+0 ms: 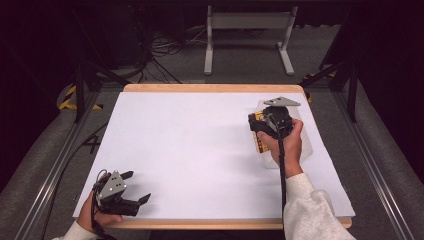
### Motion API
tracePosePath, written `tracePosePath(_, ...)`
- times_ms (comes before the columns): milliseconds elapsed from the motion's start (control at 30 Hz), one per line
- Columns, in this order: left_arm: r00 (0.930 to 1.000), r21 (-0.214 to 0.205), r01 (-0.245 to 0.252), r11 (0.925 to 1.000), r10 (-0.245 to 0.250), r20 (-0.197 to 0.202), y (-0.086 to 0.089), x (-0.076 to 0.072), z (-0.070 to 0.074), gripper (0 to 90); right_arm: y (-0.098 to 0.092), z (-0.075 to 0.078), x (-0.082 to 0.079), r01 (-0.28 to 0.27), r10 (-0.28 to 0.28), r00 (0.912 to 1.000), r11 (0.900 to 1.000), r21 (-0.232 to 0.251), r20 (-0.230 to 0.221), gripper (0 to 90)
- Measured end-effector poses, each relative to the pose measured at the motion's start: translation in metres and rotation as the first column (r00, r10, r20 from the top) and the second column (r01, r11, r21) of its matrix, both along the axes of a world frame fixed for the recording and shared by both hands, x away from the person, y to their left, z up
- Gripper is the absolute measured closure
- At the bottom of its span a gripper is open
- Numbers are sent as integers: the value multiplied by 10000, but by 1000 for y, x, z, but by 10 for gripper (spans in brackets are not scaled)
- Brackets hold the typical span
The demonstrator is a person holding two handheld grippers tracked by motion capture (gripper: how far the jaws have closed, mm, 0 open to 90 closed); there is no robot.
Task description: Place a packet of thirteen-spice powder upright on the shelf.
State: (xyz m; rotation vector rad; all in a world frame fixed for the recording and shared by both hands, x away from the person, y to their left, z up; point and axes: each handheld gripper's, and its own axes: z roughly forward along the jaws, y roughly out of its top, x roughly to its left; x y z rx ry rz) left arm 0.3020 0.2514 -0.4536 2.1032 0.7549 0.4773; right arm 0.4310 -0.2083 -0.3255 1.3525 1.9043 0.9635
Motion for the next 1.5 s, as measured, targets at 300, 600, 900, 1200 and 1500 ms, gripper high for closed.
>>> tracePosePath(300,10000,14,39,10000,-39,-2,0,0,0,60,-14,-6,6,381,-379,9992,9991,185,-85,325)
tracePosePath(600,10000,9,59,10000,-59,2,0,0,0,60,-25,-9,9,728,-720,9972,9965,402,-205,325)
tracePosePath(900,10000,35,48,10000,-48,-11,-1,0,0,60,-35,-10,10,1045,-1039,9944,9936,421,-167,324)
tracePosePath(1200,10000,56,45,10000,-45,-21,-1,0,0,60,-43,-16,5,1111,-1099,9931,9934,287,-403,324)
tracePosePath(1500,10000,66,50,10000,-50,-29,-1,0,0,59,-48,-17,-4,1062,-1054,9932,9943,126,-500,324)
